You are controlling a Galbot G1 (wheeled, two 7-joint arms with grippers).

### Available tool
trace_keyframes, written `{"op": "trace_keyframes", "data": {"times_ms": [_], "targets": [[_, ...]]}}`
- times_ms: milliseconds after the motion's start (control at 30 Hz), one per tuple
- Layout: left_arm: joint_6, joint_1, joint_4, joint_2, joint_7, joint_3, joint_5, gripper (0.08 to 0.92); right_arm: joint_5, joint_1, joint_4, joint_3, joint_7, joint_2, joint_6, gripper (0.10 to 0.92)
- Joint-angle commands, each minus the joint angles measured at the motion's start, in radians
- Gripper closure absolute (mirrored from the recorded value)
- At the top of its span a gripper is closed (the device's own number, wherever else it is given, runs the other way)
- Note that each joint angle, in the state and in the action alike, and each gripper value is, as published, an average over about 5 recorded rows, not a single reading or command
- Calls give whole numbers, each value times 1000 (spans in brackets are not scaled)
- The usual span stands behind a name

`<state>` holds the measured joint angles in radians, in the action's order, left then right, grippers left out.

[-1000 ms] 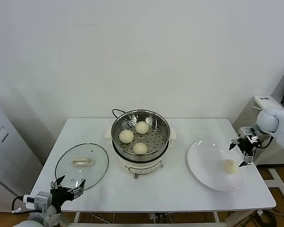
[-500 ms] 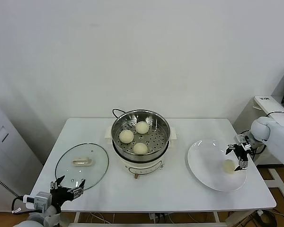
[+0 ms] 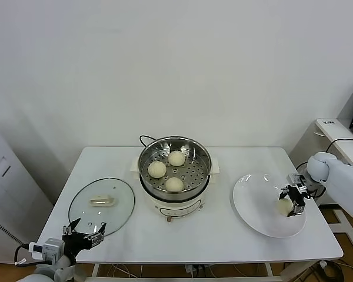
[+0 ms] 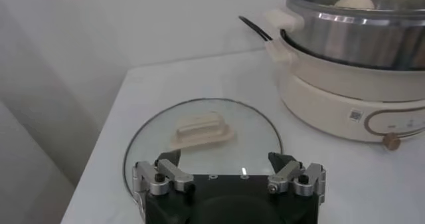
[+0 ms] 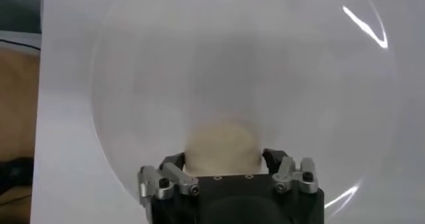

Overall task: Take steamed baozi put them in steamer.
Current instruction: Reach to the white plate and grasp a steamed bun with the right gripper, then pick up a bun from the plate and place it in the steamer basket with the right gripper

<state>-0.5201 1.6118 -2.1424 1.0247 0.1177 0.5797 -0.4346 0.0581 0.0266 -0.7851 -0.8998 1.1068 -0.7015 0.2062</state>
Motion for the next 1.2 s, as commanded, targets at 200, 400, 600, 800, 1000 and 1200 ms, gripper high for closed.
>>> {"op": "trace_keyframes", "data": {"times_ms": [200,400,600,800,1000,1200], "targets": [[-3,-1,-6,3,1,-1,1,177,-30,67,-36,-56,10,33,-10,532],[-5,6,-11,2,3,3,3,177,-167,265,-146,-256,44,95,-60,541],[-9,15,-13,3,4,6,6,177,-359,543,-224,-504,81,87,-130,542],[-12,15,-14,5,5,7,10,177,-576,754,-325,-708,80,21,-245,541],[-13,14,-12,6,5,3,15,177,-774,869,-385,-811,60,-97,-364,541],[-11,13,-12,6,4,1,17,177,-943,919,-388,-861,37,-220,-462,541]]}}
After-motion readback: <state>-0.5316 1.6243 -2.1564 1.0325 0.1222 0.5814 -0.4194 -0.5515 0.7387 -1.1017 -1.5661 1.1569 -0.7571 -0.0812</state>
